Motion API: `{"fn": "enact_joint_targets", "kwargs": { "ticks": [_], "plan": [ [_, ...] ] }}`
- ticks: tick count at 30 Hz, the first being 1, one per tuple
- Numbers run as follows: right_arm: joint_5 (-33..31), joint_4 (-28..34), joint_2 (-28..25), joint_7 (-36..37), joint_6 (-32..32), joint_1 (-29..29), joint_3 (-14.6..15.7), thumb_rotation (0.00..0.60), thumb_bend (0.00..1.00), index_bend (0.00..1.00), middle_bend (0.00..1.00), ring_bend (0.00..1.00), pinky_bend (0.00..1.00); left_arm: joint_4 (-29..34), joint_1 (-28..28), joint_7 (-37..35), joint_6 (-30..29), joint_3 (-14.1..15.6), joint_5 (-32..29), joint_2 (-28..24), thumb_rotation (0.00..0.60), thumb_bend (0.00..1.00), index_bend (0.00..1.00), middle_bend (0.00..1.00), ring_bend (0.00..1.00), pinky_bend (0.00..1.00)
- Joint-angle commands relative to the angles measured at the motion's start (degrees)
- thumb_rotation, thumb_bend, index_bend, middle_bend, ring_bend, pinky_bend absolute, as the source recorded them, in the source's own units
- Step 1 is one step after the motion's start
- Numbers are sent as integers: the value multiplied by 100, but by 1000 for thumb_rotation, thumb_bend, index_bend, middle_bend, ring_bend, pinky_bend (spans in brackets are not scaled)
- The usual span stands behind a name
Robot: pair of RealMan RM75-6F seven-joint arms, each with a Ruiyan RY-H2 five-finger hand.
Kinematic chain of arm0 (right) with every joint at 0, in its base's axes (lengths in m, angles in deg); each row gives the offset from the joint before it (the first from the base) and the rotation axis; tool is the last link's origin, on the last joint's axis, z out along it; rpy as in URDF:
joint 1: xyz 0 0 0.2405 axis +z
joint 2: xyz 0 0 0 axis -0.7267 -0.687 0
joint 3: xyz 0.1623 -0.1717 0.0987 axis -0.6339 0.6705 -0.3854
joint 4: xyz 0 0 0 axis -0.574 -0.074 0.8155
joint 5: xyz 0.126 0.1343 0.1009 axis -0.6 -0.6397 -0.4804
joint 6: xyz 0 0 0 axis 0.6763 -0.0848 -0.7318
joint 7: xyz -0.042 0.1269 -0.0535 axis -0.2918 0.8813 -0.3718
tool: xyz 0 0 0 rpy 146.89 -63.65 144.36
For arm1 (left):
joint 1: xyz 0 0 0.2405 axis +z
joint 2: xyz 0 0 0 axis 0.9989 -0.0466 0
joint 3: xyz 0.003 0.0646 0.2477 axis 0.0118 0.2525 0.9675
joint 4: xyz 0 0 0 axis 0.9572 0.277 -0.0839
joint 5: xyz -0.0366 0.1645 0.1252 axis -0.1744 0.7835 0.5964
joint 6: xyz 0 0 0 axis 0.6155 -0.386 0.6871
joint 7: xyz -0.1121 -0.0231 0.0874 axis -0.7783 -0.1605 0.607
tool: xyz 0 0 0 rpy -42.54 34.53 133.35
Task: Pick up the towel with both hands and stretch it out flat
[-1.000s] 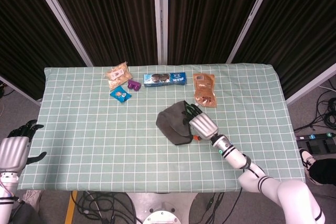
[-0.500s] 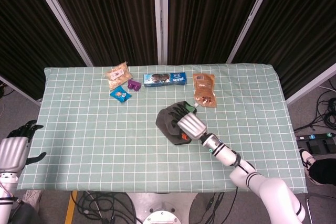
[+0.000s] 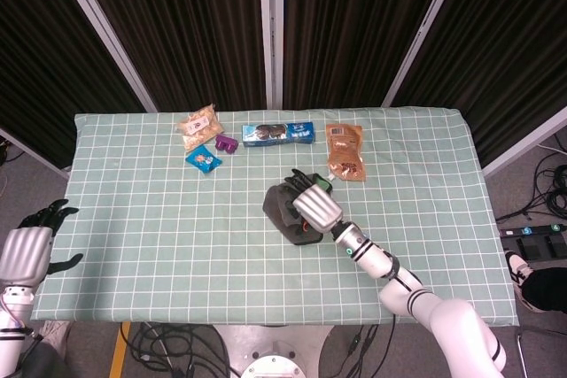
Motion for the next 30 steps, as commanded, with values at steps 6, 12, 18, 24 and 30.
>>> {"fn": "enact_joint_targets", "kwargs": {
  "ticks": [6, 12, 18, 24, 30],
  "plan": [
    [-319, 581, -173, -210, -16, 449, -517, 600, 256, 720, 267, 135, 0, -93, -624, -542, 489, -264, 288, 155, 600, 23, 302, 261, 266, 305],
    [-732, 1071, -333, -908, -262, 833, -1070, 600, 251, 715, 266, 134, 0, -237, -1332, -1296, 1395, -547, 84, 403, 600, 23, 302, 261, 266, 309],
    [-1152, 1416, -390, -1521, -534, 1133, -1514, 600, 250, 710, 260, 134, 0, -501, -1998, -1794, 2312, -824, -354, 792, 600, 19, 303, 261, 266, 319],
    [-1573, 1564, -287, -2093, -677, 1429, -1918, 600, 248, 704, 256, 128, 0, -804, -2550, -1831, 3003, -1024, -844, 1214, 600, 1, 303, 261, 266, 323],
    [-2009, 1631, -139, -2541, -788, 1713, -2286, 600, 246, 699, 254, 125, 0, -1154, -2948, -1553, 3437, -1181, -1532, 1670, 600, 0, 303, 261, 266, 328]
  ]
}}
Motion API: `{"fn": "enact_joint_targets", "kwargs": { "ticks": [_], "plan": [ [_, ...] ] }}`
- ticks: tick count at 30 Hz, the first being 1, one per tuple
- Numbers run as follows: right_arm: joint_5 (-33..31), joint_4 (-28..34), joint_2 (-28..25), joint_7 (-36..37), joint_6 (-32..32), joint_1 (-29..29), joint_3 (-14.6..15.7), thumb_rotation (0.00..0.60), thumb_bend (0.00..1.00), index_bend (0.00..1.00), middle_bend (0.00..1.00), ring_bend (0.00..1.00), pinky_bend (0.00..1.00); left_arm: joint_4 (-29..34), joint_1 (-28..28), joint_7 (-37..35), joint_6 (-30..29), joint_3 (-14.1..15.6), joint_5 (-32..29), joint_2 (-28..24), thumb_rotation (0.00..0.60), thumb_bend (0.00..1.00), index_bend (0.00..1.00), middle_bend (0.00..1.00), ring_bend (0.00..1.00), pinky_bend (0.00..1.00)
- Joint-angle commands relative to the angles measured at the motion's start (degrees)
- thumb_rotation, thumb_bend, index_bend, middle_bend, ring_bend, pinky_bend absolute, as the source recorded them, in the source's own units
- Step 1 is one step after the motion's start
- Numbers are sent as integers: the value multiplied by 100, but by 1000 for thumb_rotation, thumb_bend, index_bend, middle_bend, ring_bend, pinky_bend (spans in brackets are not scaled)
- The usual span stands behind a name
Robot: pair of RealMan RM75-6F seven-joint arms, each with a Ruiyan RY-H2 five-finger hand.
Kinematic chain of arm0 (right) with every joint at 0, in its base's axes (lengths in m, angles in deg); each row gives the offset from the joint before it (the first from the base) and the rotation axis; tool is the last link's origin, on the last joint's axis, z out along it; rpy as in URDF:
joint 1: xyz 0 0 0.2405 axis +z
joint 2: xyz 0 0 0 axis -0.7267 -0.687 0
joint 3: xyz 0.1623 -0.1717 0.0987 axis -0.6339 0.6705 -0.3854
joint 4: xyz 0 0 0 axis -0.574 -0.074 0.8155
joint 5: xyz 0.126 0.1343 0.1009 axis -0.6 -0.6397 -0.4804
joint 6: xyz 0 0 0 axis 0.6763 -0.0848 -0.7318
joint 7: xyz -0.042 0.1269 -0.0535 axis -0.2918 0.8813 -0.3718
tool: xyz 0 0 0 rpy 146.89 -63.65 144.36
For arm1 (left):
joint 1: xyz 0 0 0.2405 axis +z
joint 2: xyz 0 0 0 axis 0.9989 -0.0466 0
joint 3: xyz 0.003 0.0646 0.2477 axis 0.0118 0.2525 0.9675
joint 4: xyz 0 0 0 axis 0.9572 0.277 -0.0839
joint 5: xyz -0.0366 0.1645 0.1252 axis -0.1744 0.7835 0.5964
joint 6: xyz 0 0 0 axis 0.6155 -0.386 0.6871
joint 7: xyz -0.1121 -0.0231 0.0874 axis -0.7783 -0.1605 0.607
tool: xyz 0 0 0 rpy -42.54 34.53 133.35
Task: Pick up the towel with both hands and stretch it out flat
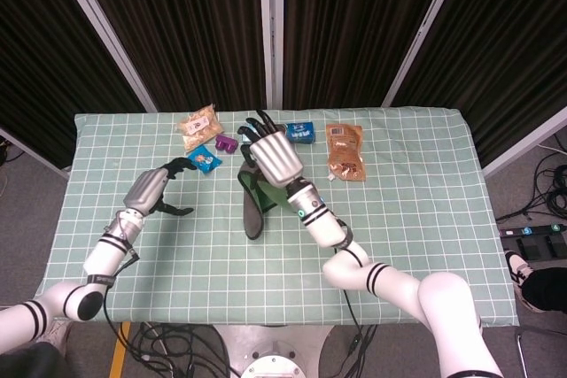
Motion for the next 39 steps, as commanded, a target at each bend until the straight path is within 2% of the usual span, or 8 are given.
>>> {"fn": "enact_joint_targets", "kwargs": {
  "ticks": [1, 6, 10, 19, 27, 32, 35, 39],
  "plan": [
    [-246, 9, 110, -279, -77, 185, -209, 600, 247, 699, 254, 125, 0, -221, -261, 239, 301, -116, -485, 278, 600, 0, 303, 262, 266, 330],
    [-567, -47, 226, -597, -127, 412, -453, 600, 247, 694, 251, 123, 0, -438, -488, 674, 392, -179, -1086, 570, 600, 0, 303, 261, 266, 334],
    [-833, -135, 390, -784, -142, 586, -615, 600, 246, 693, 249, 122, 0, -620, -614, 1149, 302, -88, -1410, 865, 600, 0, 302, 253, 266, 336],
    [-1163, -549, 737, -831, -191, 920, -781, 600, 249, 690, 248, 121, 0, -688, -812, 1568, 462, -121, -2284, 1225, 600, 0, 303, 252, 266, 337],
    [-1274, -525, 709, -656, -177, 941, -812, 600, 248, 688, 247, 119, 0, -1063, -913, 1924, 165, -176, -2917, 1702, 600, 0, 308, 252, 266, 346],
    [-1295, -313, 563, -604, -134, 837, -765, 600, 247, 688, 248, 117, 0, -1389, -956, 1985, 54, -273, -3063, 1940, 599, 0, 368, 252, 266, 348],
    [-1314, -141, 457, -589, -111, 752, -734, 600, 246, 687, 247, 116, 0, -1532, -945, 1935, -48, -355, -3033, 2037, 600, 13, 438, 256, 266, 348],
    [-1329, 78, 304, -565, -75, 619, -676, 600, 246, 687, 246, 115, 0, -1668, -898, 1812, -169, -422, -2856, 2122, 600, 121, 570, 294, 266, 348]
  ]
}}
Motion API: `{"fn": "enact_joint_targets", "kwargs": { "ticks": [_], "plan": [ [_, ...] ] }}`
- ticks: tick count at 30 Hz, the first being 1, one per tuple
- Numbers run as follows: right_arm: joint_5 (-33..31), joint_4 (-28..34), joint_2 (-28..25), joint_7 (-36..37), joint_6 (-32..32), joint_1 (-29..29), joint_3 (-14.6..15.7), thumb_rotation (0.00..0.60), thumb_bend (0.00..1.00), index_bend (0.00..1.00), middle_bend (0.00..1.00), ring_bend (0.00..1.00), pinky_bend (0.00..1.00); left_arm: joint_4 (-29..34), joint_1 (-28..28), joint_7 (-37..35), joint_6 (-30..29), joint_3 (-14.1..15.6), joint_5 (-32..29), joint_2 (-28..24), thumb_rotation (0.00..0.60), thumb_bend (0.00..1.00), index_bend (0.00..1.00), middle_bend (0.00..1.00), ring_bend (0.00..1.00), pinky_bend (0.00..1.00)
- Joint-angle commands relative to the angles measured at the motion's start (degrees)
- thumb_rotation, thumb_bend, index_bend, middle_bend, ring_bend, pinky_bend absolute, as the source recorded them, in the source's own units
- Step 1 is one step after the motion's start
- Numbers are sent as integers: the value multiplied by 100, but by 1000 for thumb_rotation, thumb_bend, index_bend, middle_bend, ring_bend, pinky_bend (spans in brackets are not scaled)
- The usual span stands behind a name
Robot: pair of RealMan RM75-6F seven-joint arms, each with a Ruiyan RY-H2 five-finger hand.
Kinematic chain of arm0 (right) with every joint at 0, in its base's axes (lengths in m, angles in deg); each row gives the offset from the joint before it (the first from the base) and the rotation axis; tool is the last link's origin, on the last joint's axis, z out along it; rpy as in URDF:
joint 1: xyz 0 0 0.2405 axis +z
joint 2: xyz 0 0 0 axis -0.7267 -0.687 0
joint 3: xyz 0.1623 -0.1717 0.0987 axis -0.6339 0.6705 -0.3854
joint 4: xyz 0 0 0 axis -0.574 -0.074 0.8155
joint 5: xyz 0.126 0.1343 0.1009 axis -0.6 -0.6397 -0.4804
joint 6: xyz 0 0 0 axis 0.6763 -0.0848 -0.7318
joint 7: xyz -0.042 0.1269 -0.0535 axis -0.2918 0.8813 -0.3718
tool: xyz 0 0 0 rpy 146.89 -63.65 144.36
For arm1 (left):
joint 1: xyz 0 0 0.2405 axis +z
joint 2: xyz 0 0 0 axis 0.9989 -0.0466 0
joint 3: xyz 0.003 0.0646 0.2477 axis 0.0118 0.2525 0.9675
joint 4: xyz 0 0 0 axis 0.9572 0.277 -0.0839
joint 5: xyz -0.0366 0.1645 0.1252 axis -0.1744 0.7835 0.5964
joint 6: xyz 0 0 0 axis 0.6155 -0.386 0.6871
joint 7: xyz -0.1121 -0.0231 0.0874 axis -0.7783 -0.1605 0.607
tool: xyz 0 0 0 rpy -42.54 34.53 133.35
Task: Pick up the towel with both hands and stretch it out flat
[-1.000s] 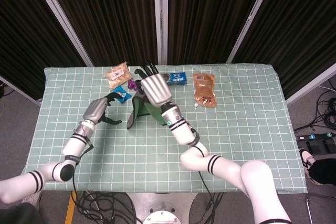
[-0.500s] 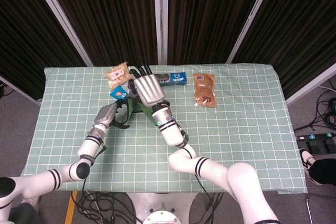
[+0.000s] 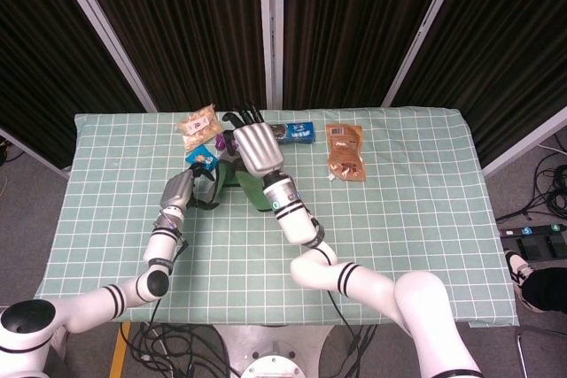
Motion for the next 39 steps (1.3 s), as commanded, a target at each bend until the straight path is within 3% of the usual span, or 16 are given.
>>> {"fn": "enact_joint_targets", "kwargs": {
  "ticks": [1, 5, 11, 22, 28, 34, 39],
  "plan": [
    [-27, 164, -125, 32, 22, -111, 43, 600, 246, 687, 246, 114, 0, -74, 41, -85, -54, -40, 131, 50, 600, 152, 604, 310, 266, 348],
    [-71, 483, -316, 68, 43, -311, 109, 600, 247, 686, 247, 111, 0, 10, 149, -350, -165, -89, 421, 32, 600, 277, 720, 395, 267, 348],
    [-174, 1212, -739, 167, 55, -714, 204, 600, 246, 687, 244, 109, 0, 428, 295, -537, -364, -31, 989, -191, 600, 412, 787, 443, 361, 347],
    [-137, 2979, -2070, 388, 70, -1627, 532, 600, 246, 687, 244, 106, 0, 1993, 597, -433, -654, 173, 1971, -1458, 600, 473, 808, 452, 361, 345],
    [-157, 3608, -2626, 759, 57, -1936, 500, 600, 247, 687, 244, 106, 0, 2646, 712, -519, -737, 142, 2284, -2123, 600, 517, 819, 451, 361, 341],
    [-398, 3302, -2662, 1217, -363, -1847, 423, 600, 244, 688, 245, 106, 0, 2533, 613, -482, -635, 7, 2182, -2425, 600, 517, 819, 451, 361, 338],
    [-218, 2573, -2395, 1869, -562, -1669, 377, 600, 247, 692, 245, 104, 0, 1763, 418, -191, -860, -134, 2018, -2139, 600, 517, 819, 451, 361, 336]
  ]
}}
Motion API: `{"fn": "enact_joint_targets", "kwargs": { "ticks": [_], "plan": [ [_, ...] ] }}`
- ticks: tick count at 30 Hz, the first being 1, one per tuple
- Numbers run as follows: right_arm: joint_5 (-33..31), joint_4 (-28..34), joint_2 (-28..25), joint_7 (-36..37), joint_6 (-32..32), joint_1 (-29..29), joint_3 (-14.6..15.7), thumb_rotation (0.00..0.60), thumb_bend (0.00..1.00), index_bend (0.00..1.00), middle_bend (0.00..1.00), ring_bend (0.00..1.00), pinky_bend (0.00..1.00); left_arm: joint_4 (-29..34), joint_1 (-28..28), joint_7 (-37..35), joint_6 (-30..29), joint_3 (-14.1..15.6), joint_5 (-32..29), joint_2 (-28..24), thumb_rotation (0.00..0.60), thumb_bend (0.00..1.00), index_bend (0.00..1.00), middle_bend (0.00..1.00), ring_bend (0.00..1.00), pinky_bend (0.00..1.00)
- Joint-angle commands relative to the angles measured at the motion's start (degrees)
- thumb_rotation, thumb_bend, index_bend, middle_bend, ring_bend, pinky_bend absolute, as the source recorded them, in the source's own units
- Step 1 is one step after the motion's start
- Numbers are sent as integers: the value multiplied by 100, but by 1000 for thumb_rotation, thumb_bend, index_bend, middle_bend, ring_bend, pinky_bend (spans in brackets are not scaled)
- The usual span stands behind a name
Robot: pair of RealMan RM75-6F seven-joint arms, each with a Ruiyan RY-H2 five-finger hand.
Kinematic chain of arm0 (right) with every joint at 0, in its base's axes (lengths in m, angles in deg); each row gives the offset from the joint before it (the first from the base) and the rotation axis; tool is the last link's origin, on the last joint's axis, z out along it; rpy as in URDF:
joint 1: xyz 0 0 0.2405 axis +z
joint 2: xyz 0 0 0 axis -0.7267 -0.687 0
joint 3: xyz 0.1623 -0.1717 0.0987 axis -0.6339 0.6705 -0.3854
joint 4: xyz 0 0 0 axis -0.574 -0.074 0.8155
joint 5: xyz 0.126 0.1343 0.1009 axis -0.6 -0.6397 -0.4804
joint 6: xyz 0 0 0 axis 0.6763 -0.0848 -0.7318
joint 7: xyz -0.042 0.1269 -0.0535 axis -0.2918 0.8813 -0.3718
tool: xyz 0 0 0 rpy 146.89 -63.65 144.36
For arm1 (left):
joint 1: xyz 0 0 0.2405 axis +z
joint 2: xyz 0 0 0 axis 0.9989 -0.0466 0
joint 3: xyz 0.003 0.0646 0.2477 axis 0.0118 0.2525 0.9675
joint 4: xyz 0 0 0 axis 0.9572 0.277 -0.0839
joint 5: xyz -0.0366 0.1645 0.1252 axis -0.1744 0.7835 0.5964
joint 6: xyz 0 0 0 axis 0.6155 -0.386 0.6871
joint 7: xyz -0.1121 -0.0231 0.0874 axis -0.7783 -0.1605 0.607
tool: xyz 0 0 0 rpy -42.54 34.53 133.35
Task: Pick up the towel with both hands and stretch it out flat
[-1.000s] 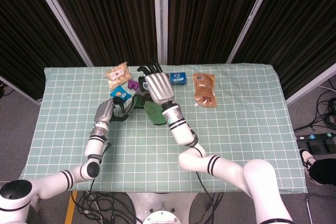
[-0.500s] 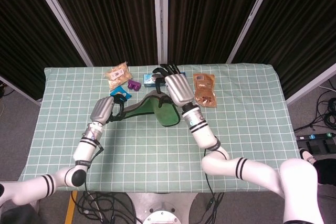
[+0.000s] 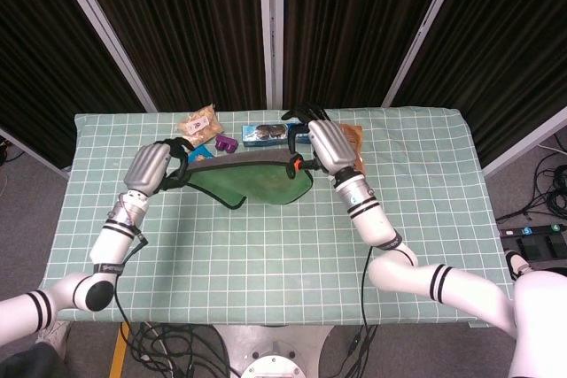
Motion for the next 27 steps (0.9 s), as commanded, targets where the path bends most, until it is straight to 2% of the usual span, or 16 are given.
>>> {"fn": "enact_joint_targets", "kwargs": {
  "ticks": [1, 5, 9, 14, 19, 27],
  "plan": [
    [157, -576, 235, 589, -139, 155, -71, 600, 246, 693, 245, 104, 0, -657, -173, 241, -217, -138, -135, 268, 600, 517, 819, 451, 361, 335],
    [442, -977, 332, 1146, -54, 214, -121, 600, 246, 694, 247, 105, 0, -1160, -215, 160, -554, -288, -106, 497, 600, 518, 819, 451, 361, 335],
    [664, -1197, 318, 1536, -51, 191, -35, 600, 247, 698, 249, 103, 0, -1142, -115, 13, -662, -232, -20, 503, 600, 517, 819, 451, 361, 334],
    [992, -1339, 327, 1833, -176, 61, 396, 600, 246, 698, 250, 97, 0, -843, 85, 39, -688, 157, 249, 482, 600, 517, 819, 452, 361, 334],
    [1332, -1392, 384, 2071, -277, -114, 902, 600, 246, 698, 249, 93, 0, -688, 304, 123, -834, 690, 713, 662, 600, 517, 817, 451, 361, 334],
    [1725, -1182, 331, 2365, -45, -443, 1359, 600, 246, 699, 250, 91, 0, -380, 549, 168, -985, 1234, 1323, 745, 600, 517, 817, 451, 361, 334]
  ]
}}
